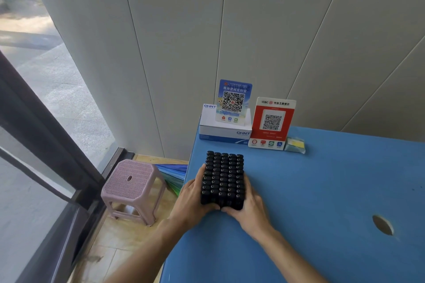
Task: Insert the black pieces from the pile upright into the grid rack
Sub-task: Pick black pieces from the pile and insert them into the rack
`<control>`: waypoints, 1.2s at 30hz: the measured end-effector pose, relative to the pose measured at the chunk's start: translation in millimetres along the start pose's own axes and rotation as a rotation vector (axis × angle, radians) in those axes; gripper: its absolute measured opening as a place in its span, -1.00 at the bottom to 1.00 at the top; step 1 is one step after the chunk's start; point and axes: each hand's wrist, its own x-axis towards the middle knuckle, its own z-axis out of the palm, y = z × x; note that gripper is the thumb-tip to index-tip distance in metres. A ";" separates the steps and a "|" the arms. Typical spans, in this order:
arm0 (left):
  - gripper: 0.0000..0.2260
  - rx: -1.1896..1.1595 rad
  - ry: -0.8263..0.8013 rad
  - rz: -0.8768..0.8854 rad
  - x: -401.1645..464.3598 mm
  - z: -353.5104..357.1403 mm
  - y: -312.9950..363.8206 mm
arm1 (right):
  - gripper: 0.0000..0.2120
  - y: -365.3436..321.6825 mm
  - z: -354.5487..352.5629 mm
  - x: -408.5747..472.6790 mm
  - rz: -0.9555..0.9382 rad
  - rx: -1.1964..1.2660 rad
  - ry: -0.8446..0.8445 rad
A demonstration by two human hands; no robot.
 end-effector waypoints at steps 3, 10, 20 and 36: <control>0.00 -0.033 -0.008 0.005 9.9 -3.3 -3.1 | 0.06 0.0 1.9 8.7 0.011 0.001 -0.001; -0.04 -0.050 -0.020 0.020 35.9 -8.7 -9.6 | 0.03 -2.4 2.5 34.1 0.025 0.024 0.003; -0.06 -0.049 -0.032 -0.002 69.6 -17.9 -27.7 | 0.02 -6.0 13.2 70.2 0.035 0.069 0.030; 0.00 -0.058 -0.034 -0.109 80.4 -15.4 -39.2 | 0.17 -15.3 16.6 86.8 0.153 0.125 -0.016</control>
